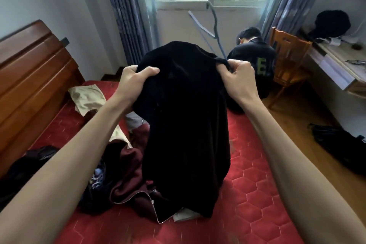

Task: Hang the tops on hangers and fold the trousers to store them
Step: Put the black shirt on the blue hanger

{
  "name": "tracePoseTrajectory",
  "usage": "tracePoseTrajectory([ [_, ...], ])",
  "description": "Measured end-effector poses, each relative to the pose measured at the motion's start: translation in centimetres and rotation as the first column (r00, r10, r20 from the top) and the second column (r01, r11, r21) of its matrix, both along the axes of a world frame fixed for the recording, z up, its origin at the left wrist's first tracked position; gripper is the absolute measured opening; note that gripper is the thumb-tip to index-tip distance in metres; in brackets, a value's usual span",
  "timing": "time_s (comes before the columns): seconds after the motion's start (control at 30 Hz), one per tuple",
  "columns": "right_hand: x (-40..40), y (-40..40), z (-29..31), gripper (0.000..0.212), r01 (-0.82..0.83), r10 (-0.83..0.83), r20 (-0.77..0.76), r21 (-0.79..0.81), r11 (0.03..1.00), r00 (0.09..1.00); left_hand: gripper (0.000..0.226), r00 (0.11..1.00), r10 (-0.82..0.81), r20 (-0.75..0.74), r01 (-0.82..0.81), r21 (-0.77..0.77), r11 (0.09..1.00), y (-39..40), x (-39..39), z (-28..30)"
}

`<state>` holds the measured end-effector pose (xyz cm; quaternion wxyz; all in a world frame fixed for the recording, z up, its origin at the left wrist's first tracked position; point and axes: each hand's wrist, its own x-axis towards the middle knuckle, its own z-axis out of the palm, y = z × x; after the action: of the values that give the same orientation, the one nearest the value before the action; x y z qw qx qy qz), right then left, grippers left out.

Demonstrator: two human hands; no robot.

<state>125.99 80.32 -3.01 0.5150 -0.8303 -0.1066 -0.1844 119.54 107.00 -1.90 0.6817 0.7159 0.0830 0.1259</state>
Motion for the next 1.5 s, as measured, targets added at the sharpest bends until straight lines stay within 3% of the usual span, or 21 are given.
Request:
tracePoseTrajectory([
  [0.17,-0.6,1.5,-1.8,0.049,-0.117,0.113,-0.052,-0.081,0.990,0.992,0.030,0.993,-0.094,0.065,0.094,0.016,0.995,-2.8,1.1,1.2],
  [0.27,-1.1,2.0,-2.0,0.031,-0.131,0.127,-0.085,-0.046,0.990,0.988,0.029,0.989,-0.115,0.089,0.115,0.015,0.993,-4.6,1.9,1.5],
  [0.33,-2.1,2.4,-1.5,0.017,-0.191,0.193,-0.112,0.027,0.981,0.975,0.026,0.987,-0.122,0.103,0.123,-0.004,0.992,-5.2,2.3,1.4],
  [0.47,-4.5,3.1,-0.7,0.032,-0.419,0.520,-0.207,0.386,0.822,0.829,0.028,0.984,-0.149,0.097,0.153,-0.034,0.988,-6.0,2.5,0.6],
  [0.53,-5.1,3.6,-0.8,0.038,-0.454,0.556,-0.274,0.356,0.817,0.785,0.029,0.986,-0.145,0.076,0.150,-0.054,0.987,-6.4,2.6,0.1],
  [0.6,-5.3,3.9,-1.3,0.037,-0.449,0.521,-0.308,0.275,0.850,0.796,0.029,0.988,-0.144,0.052,0.148,-0.077,0.986,-6.6,2.5,-0.4],
  [0.73,-4.8,4.4,-2.9,0.012,-0.398,0.453,-0.239,0.246,0.884,0.859,0.015,0.982,-0.187,0.023,0.188,-0.069,0.980,-6.3,2.3,-1.7],
  [0.83,-4.2,4.8,-3.9,0.024,-0.318,0.378,-0.260,0.246,0.916,0.888,0.014,0.981,-0.177,0.077,0.179,-0.016,0.984,-6.1,2.0,-2.7],
  [0.93,-3.3,5.3,-4.0,0.032,-0.232,0.310,-0.261,0.289,0.929,0.914,0.030,0.976,-0.143,0.166,0.126,0.110,0.986,-6.5,0.7,-5.4],
  [1.0,-2.8,5.5,-3.1,0.035,-0.178,0.259,-0.243,0.310,0.934,0.935,0.052,0.977,-0.108,0.182,0.070,0.202,0.977,-7.4,-0.8,-8.6],
  [1.13,-2.4,4.9,0.5,0.036,-0.149,0.244,-0.192,0.407,0.901,0.951,0.094,0.990,-0.088,0.112,0.022,0.490,0.872,-10.2,-3.1,-15.7],
  [1.2,-2.5,3.8,2.8,0.033,-0.123,0.245,-0.184,0.502,0.856,0.952,0.084,0.999,-0.037,-0.008,0.035,0.536,0.843,-11.5,-3.2,-19.1],
  [1.33,-2.5,0.0,6.2,0.023,-0.018,0.140,-0.162,0.590,0.807,0.977,0.027,0.917,0.059,-0.395,0.195,0.571,0.798,-10.8,-3.1,-23.9],
  [1.4,-2.3,-2.3,6.3,0.019,0.008,0.086,-0.137,0.574,0.819,0.987,0.033,0.882,0.077,-0.465,0.226,0.560,0.797,-9.5,-3.3,-25.4],
  [1.5,-1.9,-4.9,4.1,0.020,0.056,0.021,-0.147,0.501,0.863,0.989,0.031,0.887,0.141,-0.440,0.192,0.629,0.754,-7.5,-3.4,-25.8],
])
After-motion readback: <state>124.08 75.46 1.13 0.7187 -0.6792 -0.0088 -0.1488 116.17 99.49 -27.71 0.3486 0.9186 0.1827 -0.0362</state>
